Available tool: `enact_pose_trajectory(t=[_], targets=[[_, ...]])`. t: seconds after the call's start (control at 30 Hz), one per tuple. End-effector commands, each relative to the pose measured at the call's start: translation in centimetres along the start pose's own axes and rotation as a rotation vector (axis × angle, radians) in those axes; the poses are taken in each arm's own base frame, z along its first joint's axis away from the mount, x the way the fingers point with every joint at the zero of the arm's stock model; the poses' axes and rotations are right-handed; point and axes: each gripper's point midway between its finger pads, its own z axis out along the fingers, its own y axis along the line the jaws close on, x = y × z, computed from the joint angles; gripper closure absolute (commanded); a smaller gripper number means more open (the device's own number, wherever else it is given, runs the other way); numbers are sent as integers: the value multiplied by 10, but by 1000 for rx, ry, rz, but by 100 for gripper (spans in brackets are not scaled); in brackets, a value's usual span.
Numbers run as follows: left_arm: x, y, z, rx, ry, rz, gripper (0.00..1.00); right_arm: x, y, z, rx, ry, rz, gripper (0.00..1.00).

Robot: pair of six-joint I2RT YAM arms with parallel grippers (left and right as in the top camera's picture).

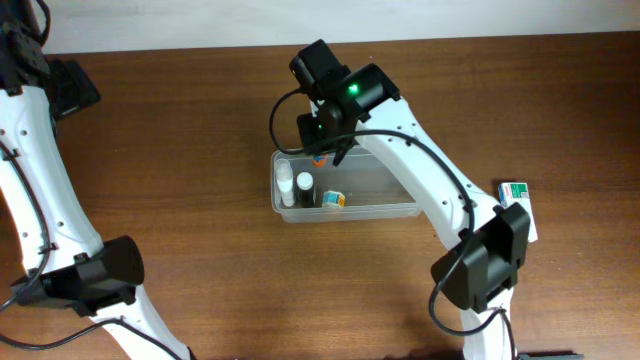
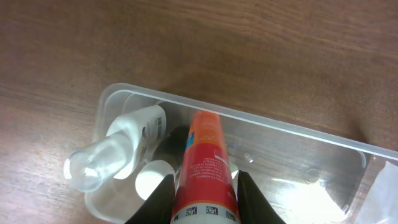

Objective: Pack container
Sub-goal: 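Lower the orange tube upright beside the jar and open the right gripper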

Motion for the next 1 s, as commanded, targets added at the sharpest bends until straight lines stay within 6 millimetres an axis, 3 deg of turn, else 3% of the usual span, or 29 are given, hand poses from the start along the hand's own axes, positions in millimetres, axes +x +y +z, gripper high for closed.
enact_pose_trajectory(t=[0.0, 0.5, 0.97], targets=[[-1, 2, 2, -12, 0, -12, 0, 5, -1, 19, 22, 35, 0, 78], [-1, 2, 2, -12, 0, -12, 0, 13, -3, 49, 41, 99, 0, 78], [-1, 2, 2, -12, 0, -12, 0, 13, -3, 53, 43, 102, 0, 78]])
